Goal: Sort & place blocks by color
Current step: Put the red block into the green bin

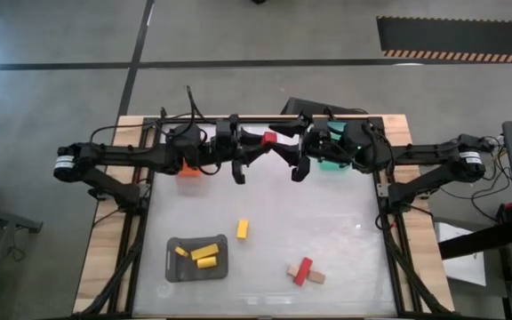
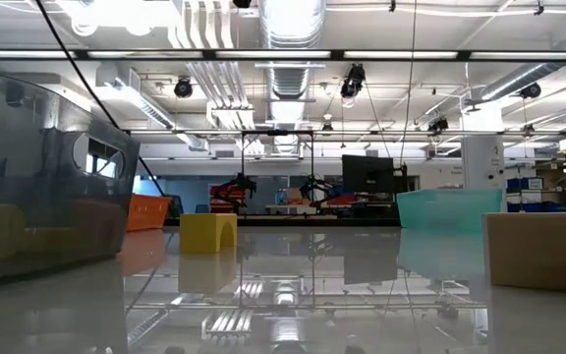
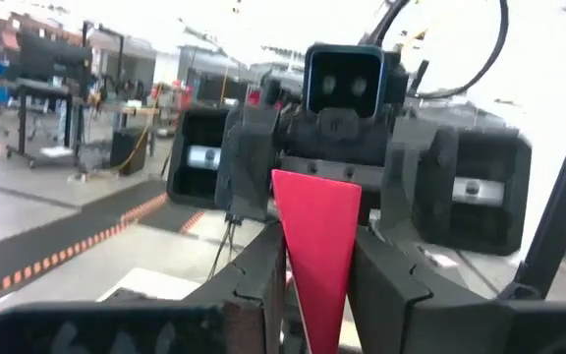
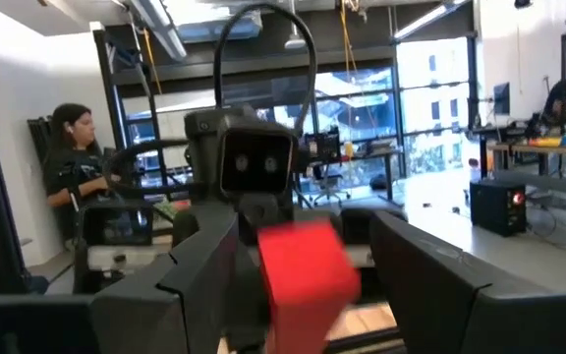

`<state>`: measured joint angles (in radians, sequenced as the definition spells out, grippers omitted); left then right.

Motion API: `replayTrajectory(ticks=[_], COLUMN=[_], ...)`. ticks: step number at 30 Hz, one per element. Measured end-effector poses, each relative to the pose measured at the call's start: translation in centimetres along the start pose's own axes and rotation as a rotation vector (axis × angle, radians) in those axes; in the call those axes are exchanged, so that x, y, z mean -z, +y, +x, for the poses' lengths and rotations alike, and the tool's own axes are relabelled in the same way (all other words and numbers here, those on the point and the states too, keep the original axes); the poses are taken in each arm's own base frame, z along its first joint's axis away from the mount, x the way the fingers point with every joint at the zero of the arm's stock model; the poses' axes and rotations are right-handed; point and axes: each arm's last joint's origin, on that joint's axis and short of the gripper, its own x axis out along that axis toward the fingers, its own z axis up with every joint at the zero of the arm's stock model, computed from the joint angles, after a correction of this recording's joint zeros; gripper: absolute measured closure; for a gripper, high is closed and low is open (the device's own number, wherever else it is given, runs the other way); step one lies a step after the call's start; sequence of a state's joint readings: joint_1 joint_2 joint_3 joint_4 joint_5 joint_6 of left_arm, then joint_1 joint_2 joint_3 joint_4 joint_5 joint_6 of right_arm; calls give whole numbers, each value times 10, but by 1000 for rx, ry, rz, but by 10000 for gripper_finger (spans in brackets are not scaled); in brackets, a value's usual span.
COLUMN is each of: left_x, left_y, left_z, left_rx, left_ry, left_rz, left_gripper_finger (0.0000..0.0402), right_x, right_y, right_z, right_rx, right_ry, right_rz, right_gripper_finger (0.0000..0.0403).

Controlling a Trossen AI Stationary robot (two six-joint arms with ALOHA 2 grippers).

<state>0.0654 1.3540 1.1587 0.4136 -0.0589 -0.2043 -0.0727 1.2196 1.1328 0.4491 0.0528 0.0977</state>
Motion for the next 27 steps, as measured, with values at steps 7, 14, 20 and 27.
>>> replayTrajectory(ticks=[7,14,20,27], left_x=[6,9,9,8], left_y=[1,1,1,1], left_z=[7,8,8,8], left_rx=[5,4,5,16], left_ry=[-23,-15,-17,-19], left_rz=[-1,0,0,0], left_gripper_finger=[327,327,327,327], right_x=[7,4,5,4], right_y=[-1,-2,-2,-2], right_z=[6,4,4,4], right_rx=[0,6,7,-6], right_ry=[20,7,12,12], right_rz=[12,7,8,-3], right_gripper_finger=[184,184,209,291])
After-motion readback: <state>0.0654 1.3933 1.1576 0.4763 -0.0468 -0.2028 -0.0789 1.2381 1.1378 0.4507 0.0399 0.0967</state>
